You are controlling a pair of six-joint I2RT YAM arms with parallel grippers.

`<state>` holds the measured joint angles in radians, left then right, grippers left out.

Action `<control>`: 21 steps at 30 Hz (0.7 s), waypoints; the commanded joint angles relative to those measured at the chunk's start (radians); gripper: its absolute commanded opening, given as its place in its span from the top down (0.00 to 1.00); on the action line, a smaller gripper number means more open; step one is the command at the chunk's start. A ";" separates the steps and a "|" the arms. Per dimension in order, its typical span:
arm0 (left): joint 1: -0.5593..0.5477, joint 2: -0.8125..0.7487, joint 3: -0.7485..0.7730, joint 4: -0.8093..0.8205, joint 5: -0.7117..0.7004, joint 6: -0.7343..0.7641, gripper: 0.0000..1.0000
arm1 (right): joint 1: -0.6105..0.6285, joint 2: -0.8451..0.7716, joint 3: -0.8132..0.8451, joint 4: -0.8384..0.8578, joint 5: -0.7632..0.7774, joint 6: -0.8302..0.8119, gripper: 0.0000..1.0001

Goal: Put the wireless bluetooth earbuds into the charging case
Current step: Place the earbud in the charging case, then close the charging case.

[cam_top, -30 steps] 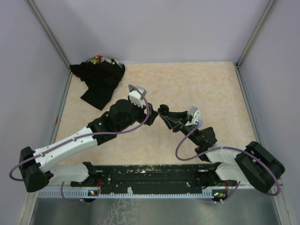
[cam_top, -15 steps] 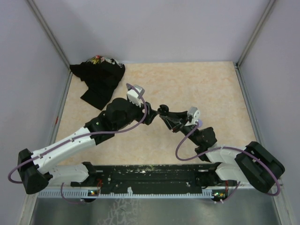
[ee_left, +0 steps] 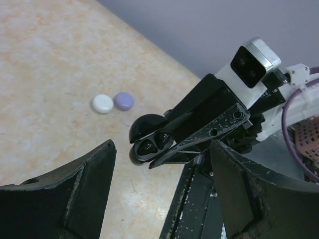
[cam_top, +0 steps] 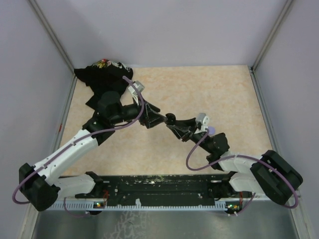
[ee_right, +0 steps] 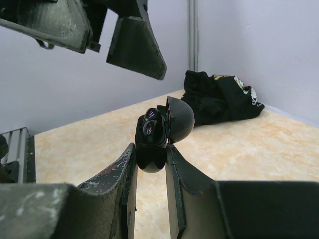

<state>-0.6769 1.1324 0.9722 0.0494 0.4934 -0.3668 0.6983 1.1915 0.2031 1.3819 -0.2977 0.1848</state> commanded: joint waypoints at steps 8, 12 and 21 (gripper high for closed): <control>0.029 0.052 -0.011 0.091 0.130 -0.083 0.16 | 0.003 -0.052 0.102 -0.013 -0.108 0.043 1.00; 0.031 0.064 -0.021 0.134 0.182 -0.106 0.17 | 0.003 -0.046 0.110 -0.008 -0.118 0.059 1.00; 0.031 0.102 -0.043 0.285 0.403 -0.180 0.23 | 0.003 -0.016 0.121 0.009 -0.126 0.099 1.00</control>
<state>-0.6498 1.2163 0.9379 0.2268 0.7624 -0.5030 0.6983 1.1664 0.2699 1.3380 -0.4065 0.2481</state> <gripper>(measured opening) 0.787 0.248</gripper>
